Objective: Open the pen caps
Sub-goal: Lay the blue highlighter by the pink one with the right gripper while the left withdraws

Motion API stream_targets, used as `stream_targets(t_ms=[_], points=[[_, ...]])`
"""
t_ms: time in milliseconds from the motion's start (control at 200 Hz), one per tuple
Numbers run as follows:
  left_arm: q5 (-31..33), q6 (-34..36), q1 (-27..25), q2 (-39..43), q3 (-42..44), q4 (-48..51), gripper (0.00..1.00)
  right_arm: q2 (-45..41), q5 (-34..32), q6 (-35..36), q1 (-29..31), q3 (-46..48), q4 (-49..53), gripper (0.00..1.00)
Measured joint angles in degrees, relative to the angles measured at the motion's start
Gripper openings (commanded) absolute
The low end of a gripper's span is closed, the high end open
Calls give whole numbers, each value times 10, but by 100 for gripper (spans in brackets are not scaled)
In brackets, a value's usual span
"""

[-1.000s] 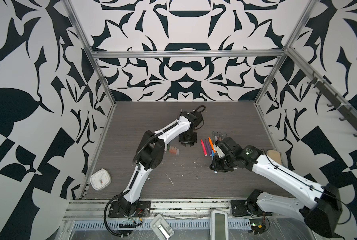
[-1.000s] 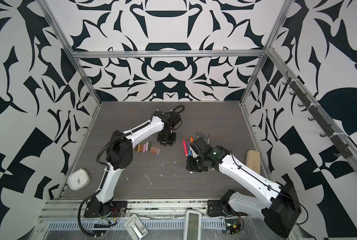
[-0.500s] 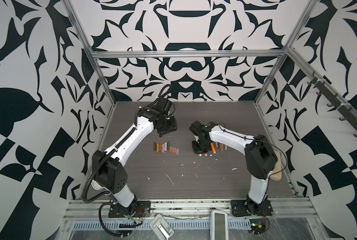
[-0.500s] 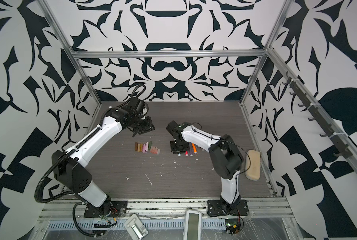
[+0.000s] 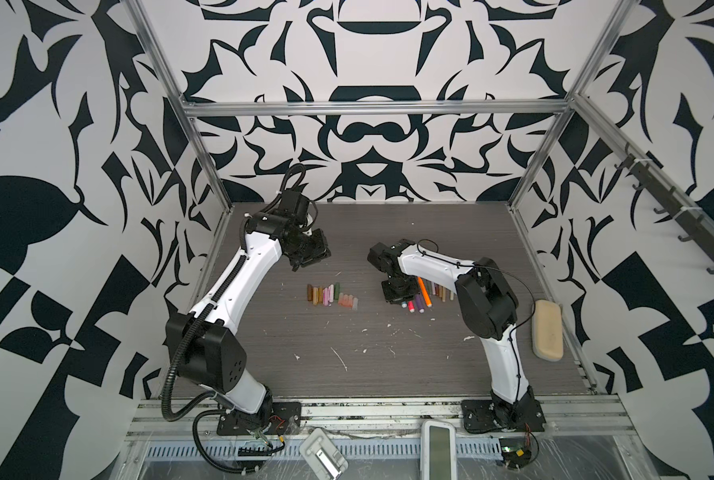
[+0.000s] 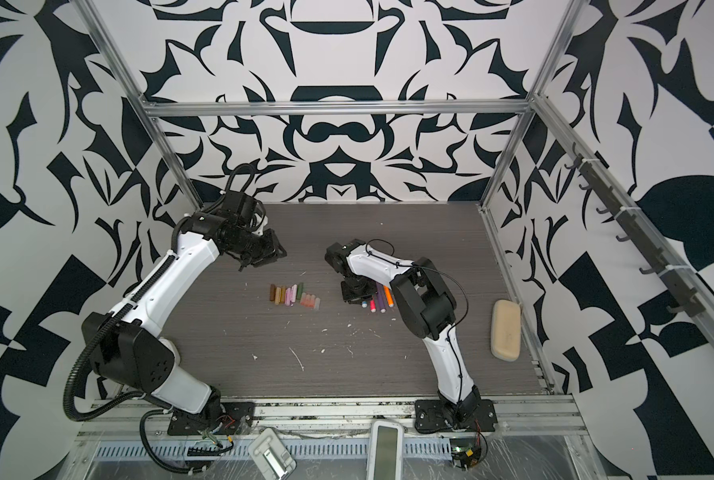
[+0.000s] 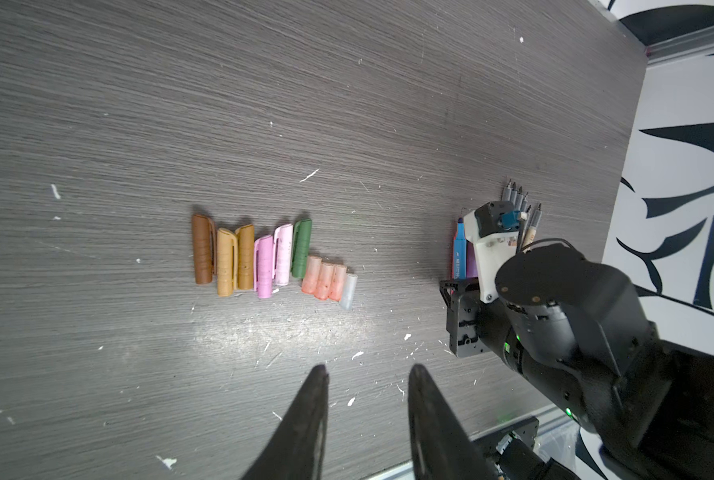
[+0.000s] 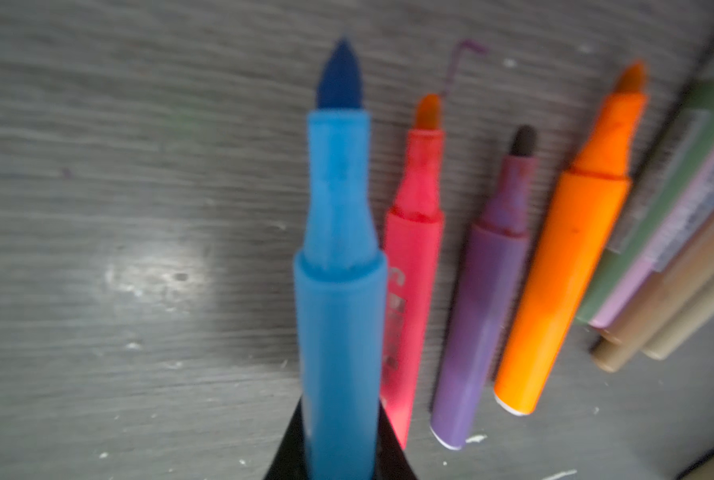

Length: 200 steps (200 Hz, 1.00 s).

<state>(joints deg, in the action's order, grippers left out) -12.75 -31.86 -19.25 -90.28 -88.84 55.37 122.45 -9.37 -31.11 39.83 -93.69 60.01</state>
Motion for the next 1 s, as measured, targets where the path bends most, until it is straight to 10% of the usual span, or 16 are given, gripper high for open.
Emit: stream_targets(t_ms=[390, 1000], points=[[-28, 13, 0, -13, -3, 3, 36, -61, 40, -6, 18, 3, -24, 11], [-28, 14, 2, 33, 45, 15, 37, -14, 132, -26, -30, 37, -100, 25]])
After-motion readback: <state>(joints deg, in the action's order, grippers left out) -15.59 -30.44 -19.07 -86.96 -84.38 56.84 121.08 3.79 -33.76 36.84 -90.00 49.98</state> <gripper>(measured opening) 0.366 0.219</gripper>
